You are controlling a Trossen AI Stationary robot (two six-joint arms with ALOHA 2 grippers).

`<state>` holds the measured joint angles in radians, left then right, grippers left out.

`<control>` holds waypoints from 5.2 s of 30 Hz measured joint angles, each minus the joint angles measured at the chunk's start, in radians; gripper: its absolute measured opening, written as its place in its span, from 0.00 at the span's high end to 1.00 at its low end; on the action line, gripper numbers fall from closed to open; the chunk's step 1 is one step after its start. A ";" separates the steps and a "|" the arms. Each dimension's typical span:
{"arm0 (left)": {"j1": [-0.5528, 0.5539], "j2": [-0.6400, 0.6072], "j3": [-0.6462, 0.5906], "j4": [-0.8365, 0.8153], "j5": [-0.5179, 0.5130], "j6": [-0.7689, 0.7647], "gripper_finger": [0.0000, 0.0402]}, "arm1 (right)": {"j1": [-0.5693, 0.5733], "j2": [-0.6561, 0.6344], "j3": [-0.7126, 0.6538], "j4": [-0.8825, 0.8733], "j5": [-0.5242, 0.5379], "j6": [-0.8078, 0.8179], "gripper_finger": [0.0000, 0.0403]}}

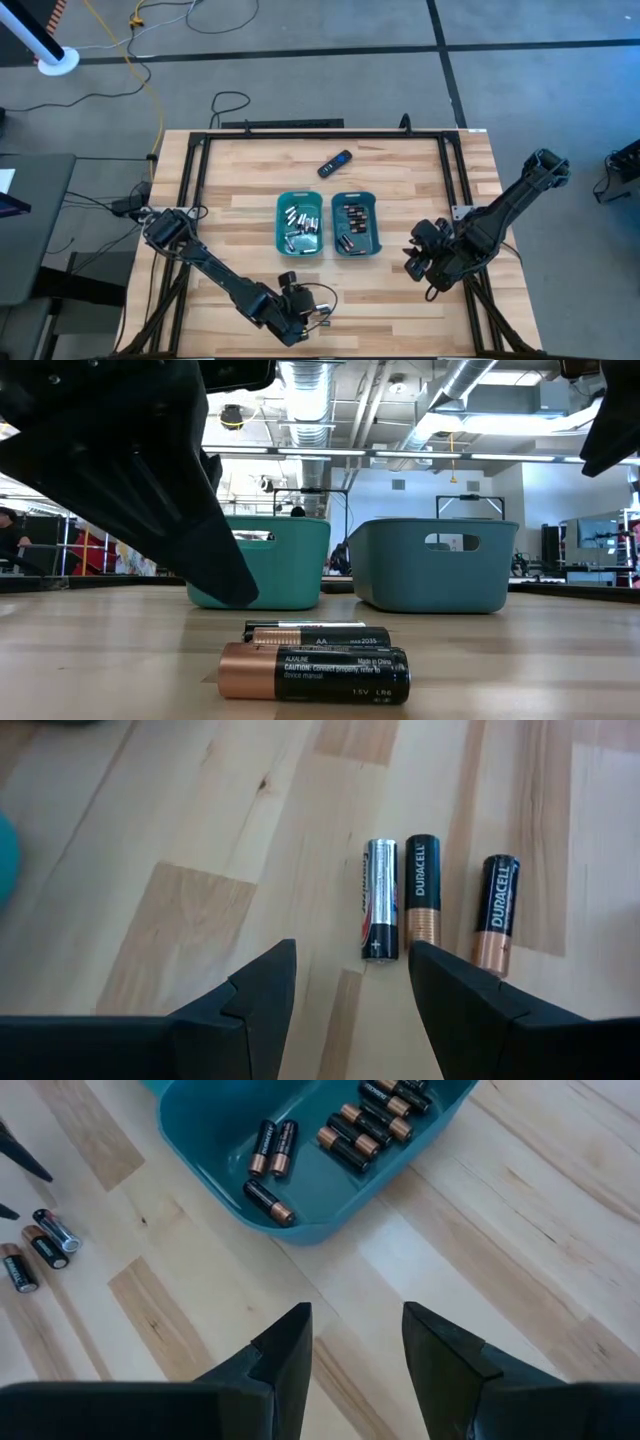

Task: Sort batteries
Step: Put the silver and black battery into the green bin

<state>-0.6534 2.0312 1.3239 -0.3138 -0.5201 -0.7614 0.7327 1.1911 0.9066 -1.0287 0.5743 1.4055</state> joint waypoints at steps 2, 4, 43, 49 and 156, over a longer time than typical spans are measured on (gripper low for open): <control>0.002 0.000 0.000 0.004 0.000 0.015 0.53 | 0.000 0.000 0.000 0.006 0.000 0.000 0.57; 0.002 0.000 0.000 0.007 0.000 0.029 0.53 | 0.000 0.000 0.000 0.016 0.000 0.000 0.57; 0.039 0.000 -0.044 0.124 0.053 0.069 0.53 | 0.000 0.000 0.000 0.039 0.000 0.000 0.57; 0.040 0.000 -0.060 0.146 0.047 0.049 0.53 | 0.000 0.000 0.000 0.040 0.000 0.000 0.57; 0.233 -0.022 0.003 0.347 0.115 0.221 0.53 | 0.124 0.000 0.000 0.035 -0.027 0.105 0.57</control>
<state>-0.4207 2.0094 1.3273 0.0330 -0.4051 -0.5405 0.8563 1.1908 0.9062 -0.9936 0.5476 1.5101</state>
